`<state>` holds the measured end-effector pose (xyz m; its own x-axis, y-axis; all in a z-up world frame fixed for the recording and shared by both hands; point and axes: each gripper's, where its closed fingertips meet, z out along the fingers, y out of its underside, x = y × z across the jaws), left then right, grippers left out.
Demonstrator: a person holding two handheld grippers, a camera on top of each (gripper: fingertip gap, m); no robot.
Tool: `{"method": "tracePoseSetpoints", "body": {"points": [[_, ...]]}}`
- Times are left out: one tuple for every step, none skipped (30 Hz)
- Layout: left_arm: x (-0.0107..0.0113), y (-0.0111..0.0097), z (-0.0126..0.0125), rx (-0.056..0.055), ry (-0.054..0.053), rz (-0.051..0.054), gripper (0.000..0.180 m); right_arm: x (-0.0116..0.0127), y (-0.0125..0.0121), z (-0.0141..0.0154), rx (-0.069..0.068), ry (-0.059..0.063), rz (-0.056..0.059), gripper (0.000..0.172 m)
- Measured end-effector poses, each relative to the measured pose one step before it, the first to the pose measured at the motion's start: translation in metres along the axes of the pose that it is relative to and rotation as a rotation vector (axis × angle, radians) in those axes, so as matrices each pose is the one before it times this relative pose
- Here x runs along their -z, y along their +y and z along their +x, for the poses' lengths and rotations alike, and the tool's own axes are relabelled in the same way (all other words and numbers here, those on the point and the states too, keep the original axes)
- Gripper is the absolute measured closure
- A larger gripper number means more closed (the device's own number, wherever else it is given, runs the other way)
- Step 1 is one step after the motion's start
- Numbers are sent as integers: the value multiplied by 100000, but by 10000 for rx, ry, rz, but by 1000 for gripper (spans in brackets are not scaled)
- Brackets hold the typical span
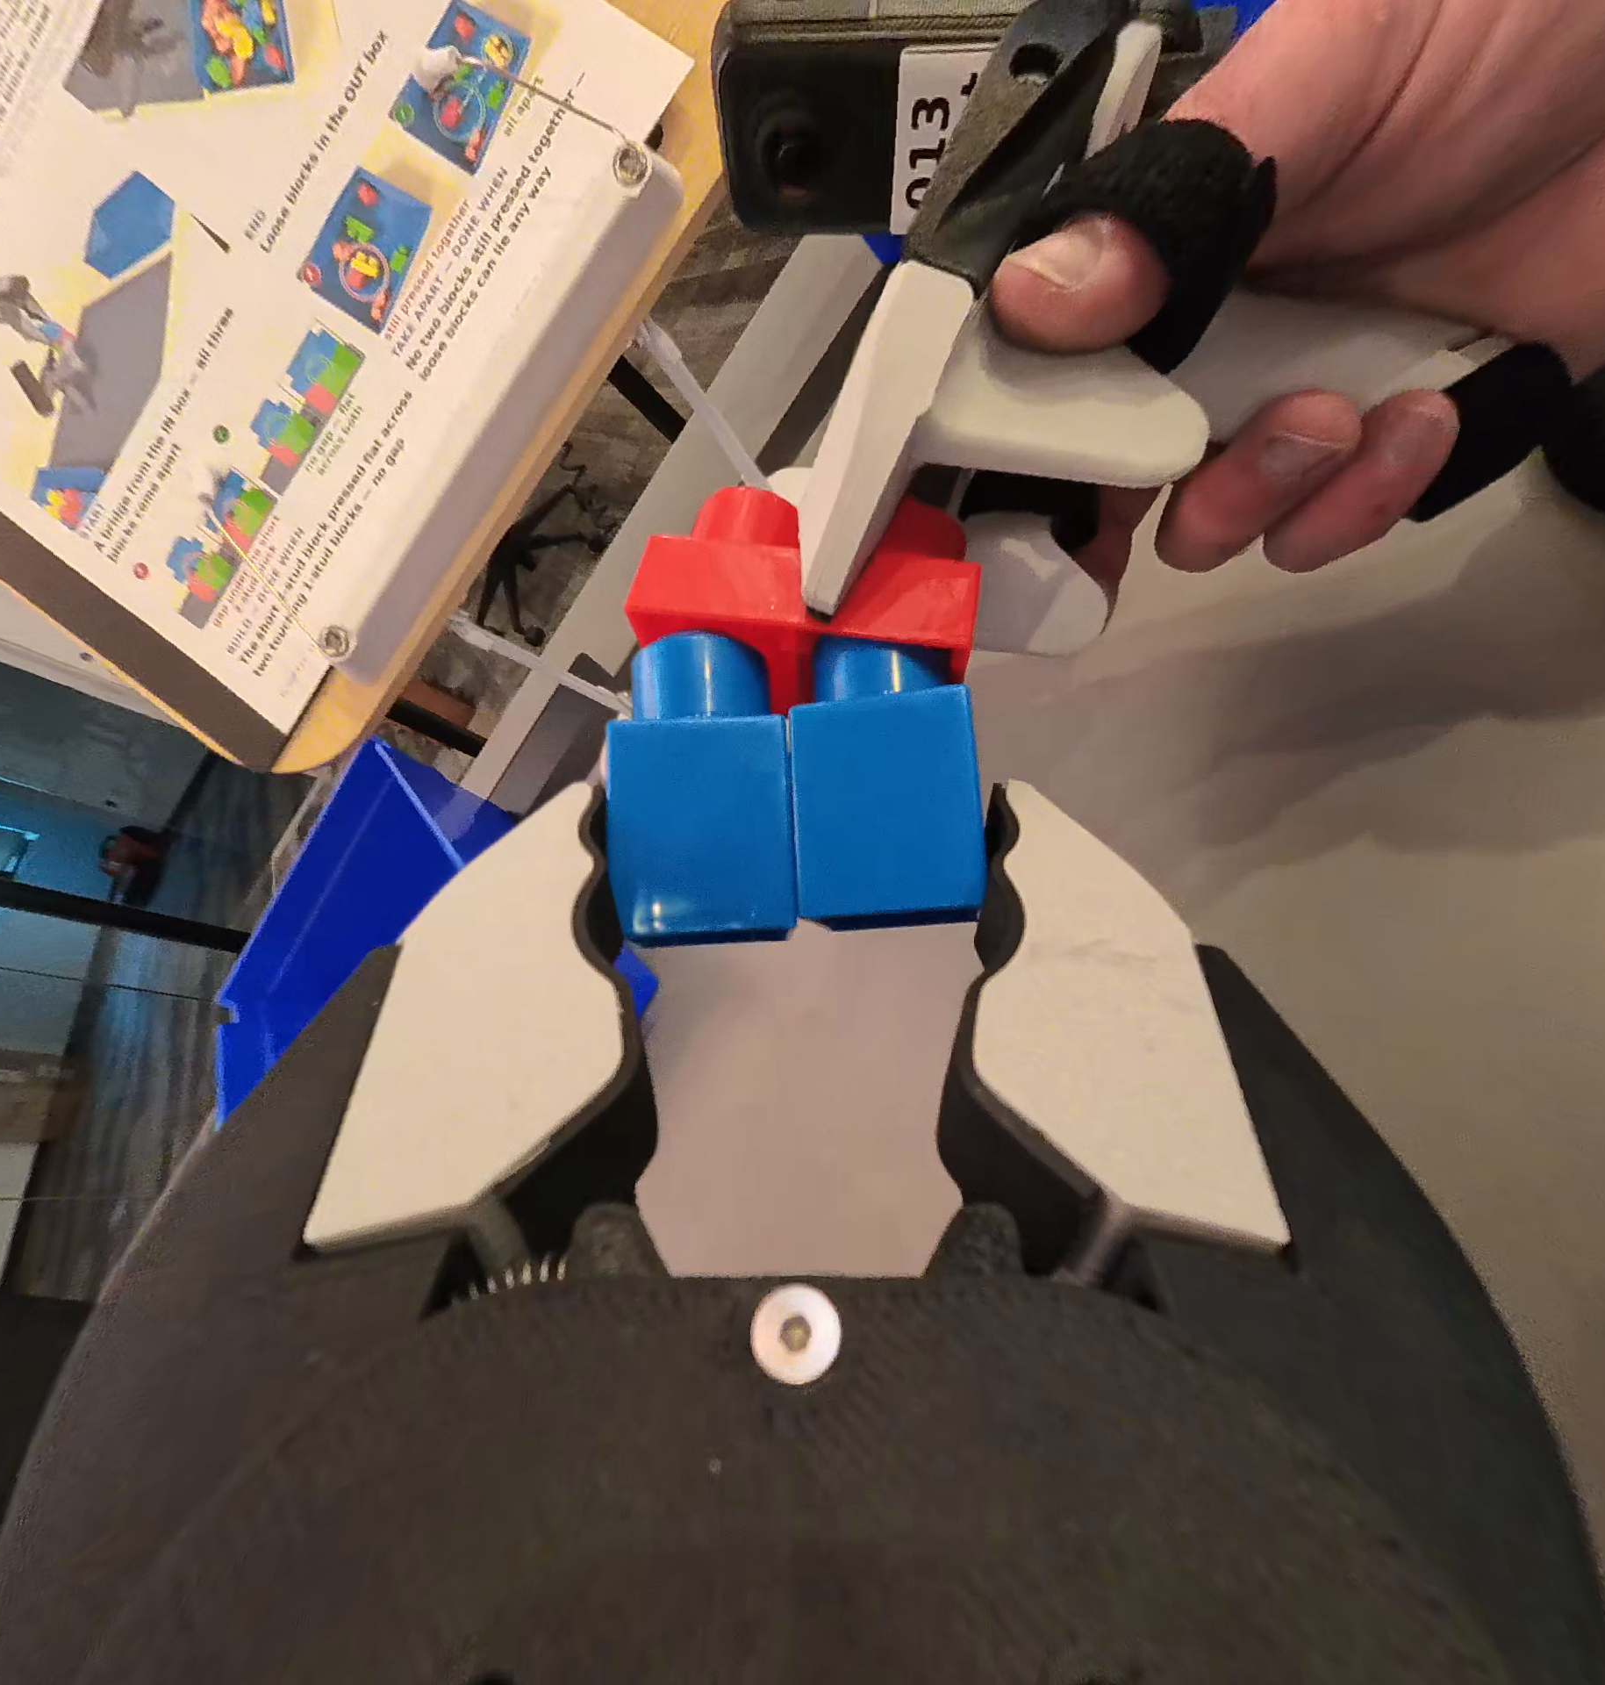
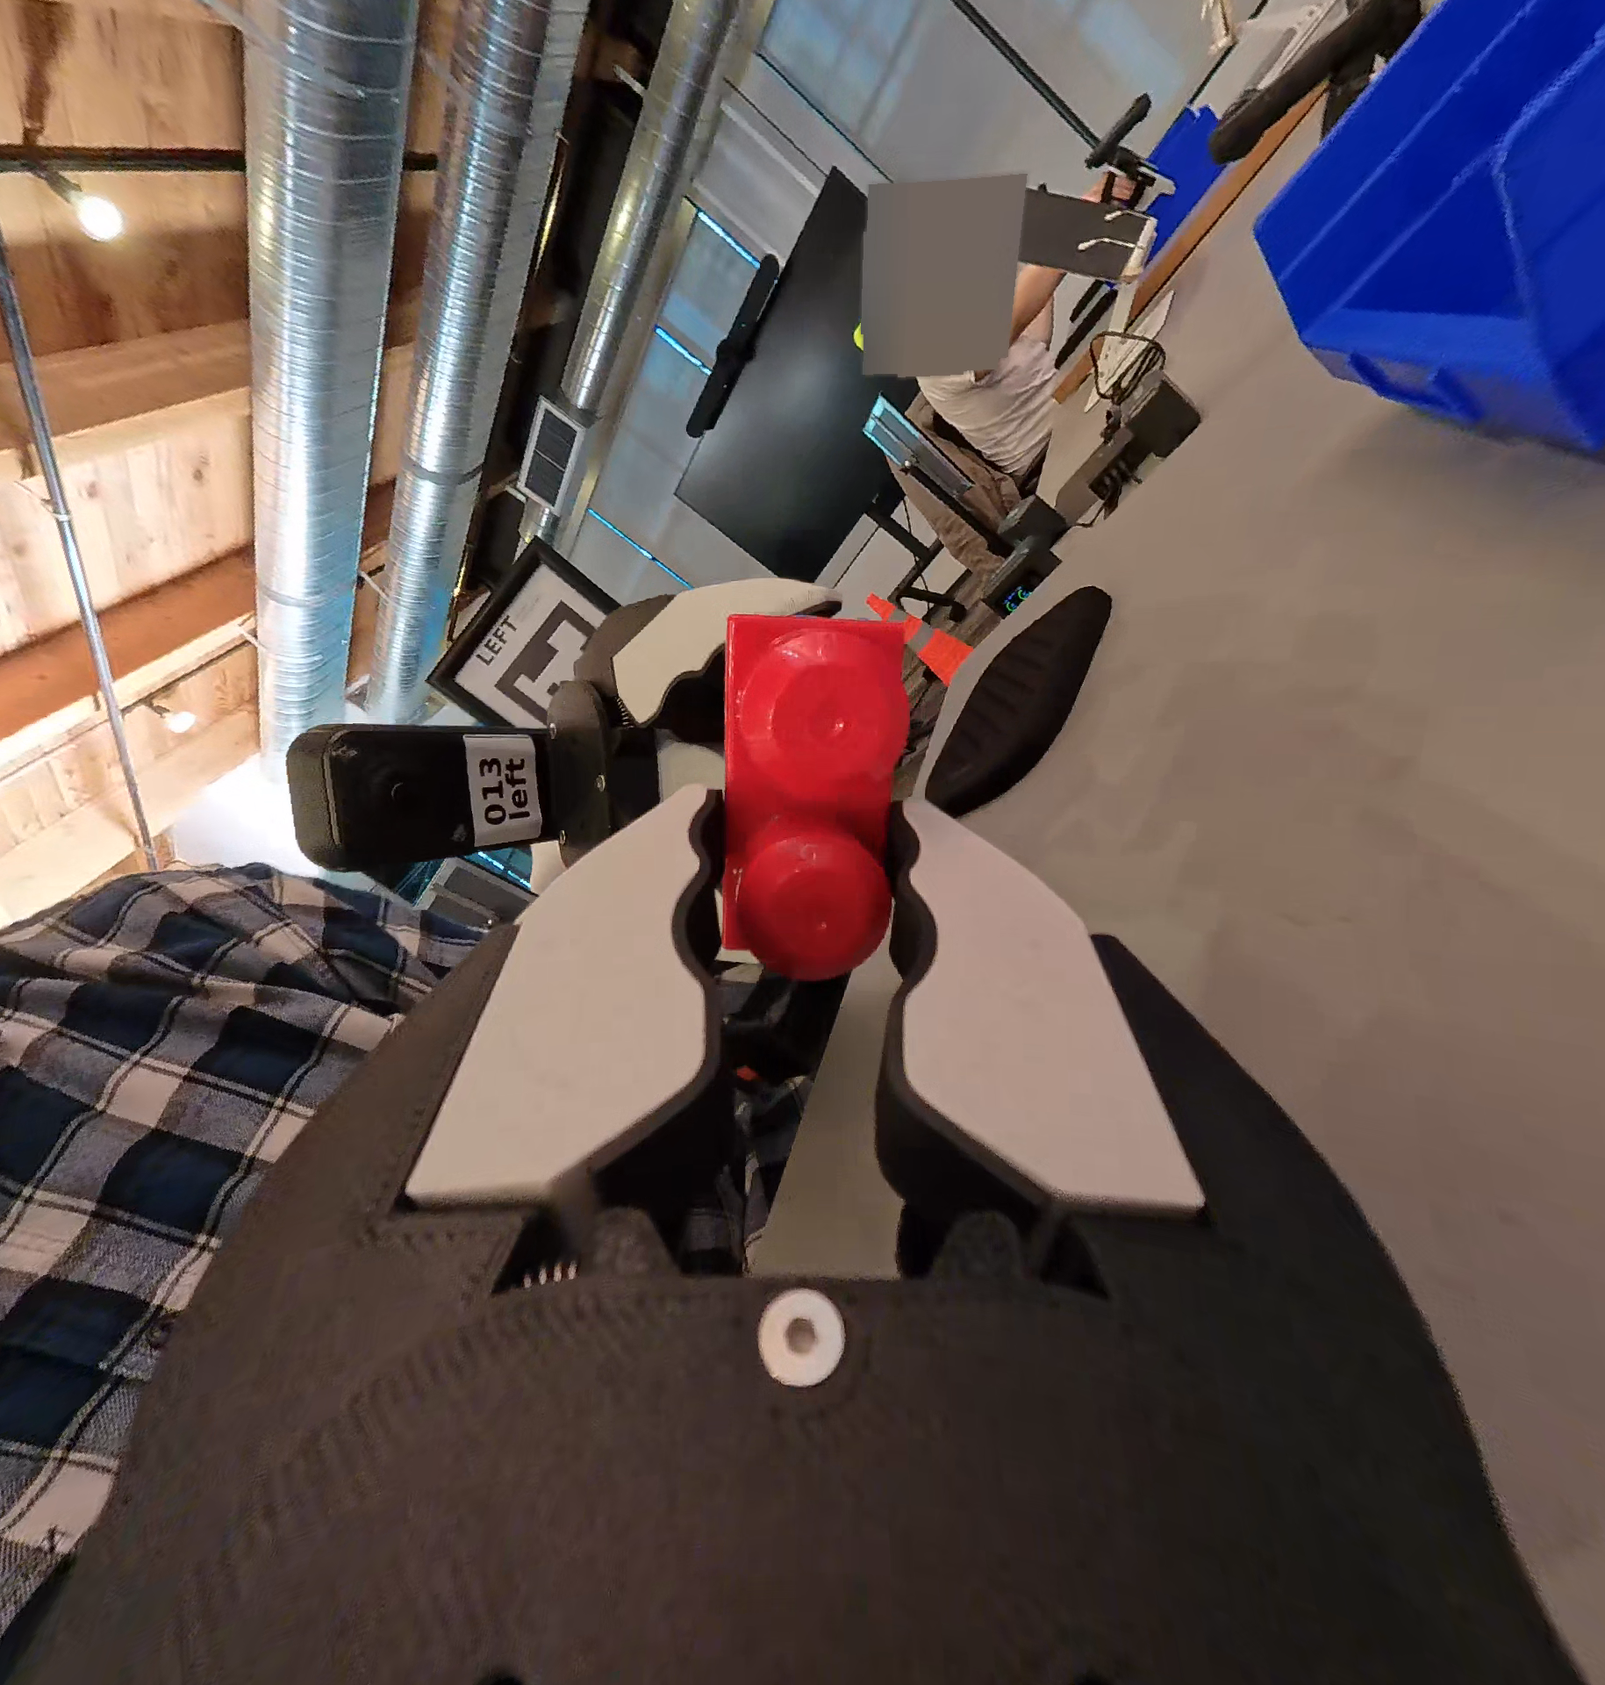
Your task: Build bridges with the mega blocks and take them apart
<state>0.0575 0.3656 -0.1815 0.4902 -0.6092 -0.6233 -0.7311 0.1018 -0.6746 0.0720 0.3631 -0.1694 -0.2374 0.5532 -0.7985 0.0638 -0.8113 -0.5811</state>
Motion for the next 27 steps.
{"method": "tracePoseSetpoints", "body": {"points": [[104, -201, -56, -131, -24, 39, 104, 19, -40, -214, 142, -108, -22, 138], [128, -277, -104, -110, -49, 85, 104, -1, -95, -235, 175, -89, 21, 138], [97, -255, -99, -80, -19, 79, 104, -13, -88, -184, 177, -27, 21, 138], [77, -193, -95, -68, 2, 32, 104, -6, -121, -201, 246, -12, 23, 138], [50, -177, -143, -130, -72, 27, 104, -20, -177, -232, 353, 16, 73, 138], [45, -191, -47, -95, -11, 12, 104, -30, -142, -260, 272, 6, 43, 138], [24, -165, 51, -40, 70, 5, 104, -35, -101, -251, 149, -29, -28, 138], [46, -170, 13, -96, -2, 17, 104, -16, -90, -184, 215, 26, -46, 138], [76, -166, -89, -146, -77, 43, 104, -5, -46, -204, 187, 1, -91, 138], [110, -184, -25, -74, 9, 61, 104, -30, 28, -137, 34, -16, -152, 138], [59, -83, 76, -16, 96, -2, 104, -40, 59, -62, 44, 9, -138, 138], [54, -28, -42, -65, -6, 15, 104, -31, 17, -75, 87, 1, -91, 138], [53, -63, 0, -11, 23, 61, 104, -23, 42, -71, 96, 1, -90, 138], [49, -47, 16, 18, 24, 29, 104, -37, 7, -27, -1, 11, -60, 138], [45, -36, -46, -24, -48, -9, 104, -52, -28, -33, 13, 26, -12, 138], [62, -98, -52, -22, -58, 29, 104, -61, -13, -65, 14, 15, -19, 138], [68, -120, -28, 17, -5, 39, 104, -79, 27, 7, 24, 66, -65, 138], [18, -57, 1, -24, 3, -15, 104, -80, 63, 106, 72, 166, -98, 137], [-28, 32, -41, -146, -90, -86, 104, -35, 3, 54, 87, 132, -61, 137], [6, -20, -34, -150, -74, -51, 104, -3, -12, -46, 63, 33, -33, 137], [57, -116, -24, -7, 6, 16, 104, -6, 5, -53, -32, -12, -23, 137], [42, -70, 6, 11, 43, 15, 104, -5, 12, -54, -48, -12, -34, 137], [53, -58, -7, -63, -20, 32, 104, -14, 19, -67, -6, -9, -49, 137], [37, -18, 32, -12, 15, 17, 104, -22, 27, -30, 9, 2, -61, 137], [53, 6, -17, 19, 9, 9, 104, -52, -35, -40, 15, -2, -8, 137], [107, -57, -107, 59, -24, 69, 104, -68, -118, -105, 22, -27, 10, 138], [128, -134, -147, 98, -22, 127, 104, -56, -208, -130, 29, -14, 17, 138]]}}
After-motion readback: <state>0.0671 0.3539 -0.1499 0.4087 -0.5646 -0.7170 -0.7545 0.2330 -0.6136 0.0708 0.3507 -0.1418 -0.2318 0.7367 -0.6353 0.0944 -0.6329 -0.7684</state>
